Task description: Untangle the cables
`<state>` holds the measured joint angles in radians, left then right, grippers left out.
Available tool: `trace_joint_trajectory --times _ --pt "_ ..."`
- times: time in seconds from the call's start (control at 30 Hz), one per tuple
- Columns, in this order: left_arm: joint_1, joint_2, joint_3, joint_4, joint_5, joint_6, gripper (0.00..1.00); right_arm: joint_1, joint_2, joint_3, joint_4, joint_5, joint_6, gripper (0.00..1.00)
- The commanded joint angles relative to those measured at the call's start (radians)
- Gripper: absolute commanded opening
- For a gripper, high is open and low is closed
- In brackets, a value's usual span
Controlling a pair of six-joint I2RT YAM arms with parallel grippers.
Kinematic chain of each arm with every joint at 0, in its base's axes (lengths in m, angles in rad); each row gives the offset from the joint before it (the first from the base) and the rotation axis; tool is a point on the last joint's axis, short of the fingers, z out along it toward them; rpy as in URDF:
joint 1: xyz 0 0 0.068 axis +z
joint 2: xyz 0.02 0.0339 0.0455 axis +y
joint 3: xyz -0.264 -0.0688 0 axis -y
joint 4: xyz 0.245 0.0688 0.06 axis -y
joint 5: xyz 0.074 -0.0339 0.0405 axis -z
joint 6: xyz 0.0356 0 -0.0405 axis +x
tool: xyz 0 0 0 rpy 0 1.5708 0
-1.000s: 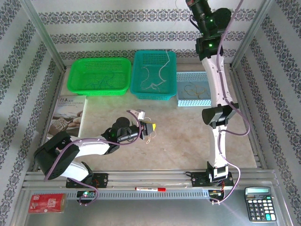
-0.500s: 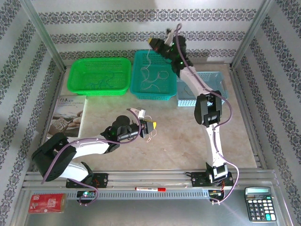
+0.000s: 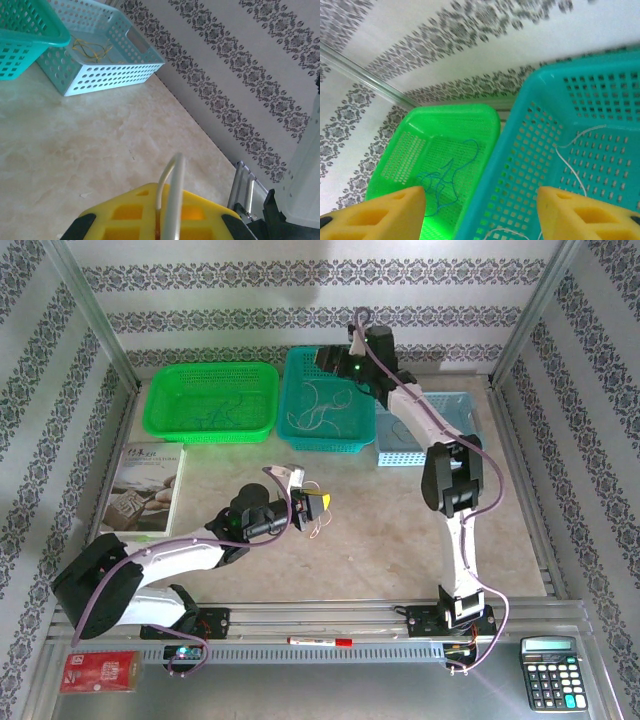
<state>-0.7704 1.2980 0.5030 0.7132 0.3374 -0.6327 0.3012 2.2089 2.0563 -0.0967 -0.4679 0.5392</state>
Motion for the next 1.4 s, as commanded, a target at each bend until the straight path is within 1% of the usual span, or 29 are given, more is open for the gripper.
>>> trace_joint_trajectory --times 0.0,0.1,0.2,0.37,0.5,0.63,0.8,0.93,1.03,1.17,1.37 --pt "0.001 -0.029 0.039 -0.02 -0.017 0.016 0.02 0.005 -0.124 0.037 -0.084 0.028 -0.095 0.65" --pt "0.002 -0.048 0.044 -0.013 -0.04 0.001 0.02 0.004 -0.213 -0.045 -0.087 0.027 -0.098 0.65" --pt "0.002 -0.081 0.058 -0.035 -0.087 -0.016 0.02 0.005 -0.35 -0.211 -0.01 -0.004 -0.064 0.65" --pt "0.002 -0.143 0.079 -0.037 -0.174 -0.037 0.0 0.012 -0.659 -0.61 0.176 -0.045 0.014 0.64" --pt "0.003 -0.172 0.138 -0.079 -0.199 -0.046 0.0 0.037 -0.887 -0.92 0.249 -0.049 0.02 0.64" --pt "0.003 -0.179 0.208 -0.13 -0.195 -0.061 0.0 0.079 -1.058 -1.149 0.277 -0.028 -0.006 0.65" --pt "0.005 -0.182 0.279 -0.17 -0.229 -0.126 0.0 0.121 -1.217 -1.408 0.385 0.002 0.007 0.65" --pt "0.005 -0.196 0.292 -0.169 -0.323 -0.226 0.0 0.169 -1.303 -1.542 0.462 0.039 0.003 0.65" --pt "0.005 -0.203 0.29 -0.144 -0.393 -0.31 0.0 0.234 -1.341 -1.6 0.493 0.086 -0.006 0.65" --pt "0.005 -0.209 0.29 -0.118 -0.464 -0.408 0.0 0.328 -1.338 -1.624 0.522 0.168 -0.032 0.65" --pt "0.005 -0.208 0.297 -0.106 -0.536 -0.523 0.0 0.445 -1.27 -1.588 0.556 0.251 -0.095 0.65"
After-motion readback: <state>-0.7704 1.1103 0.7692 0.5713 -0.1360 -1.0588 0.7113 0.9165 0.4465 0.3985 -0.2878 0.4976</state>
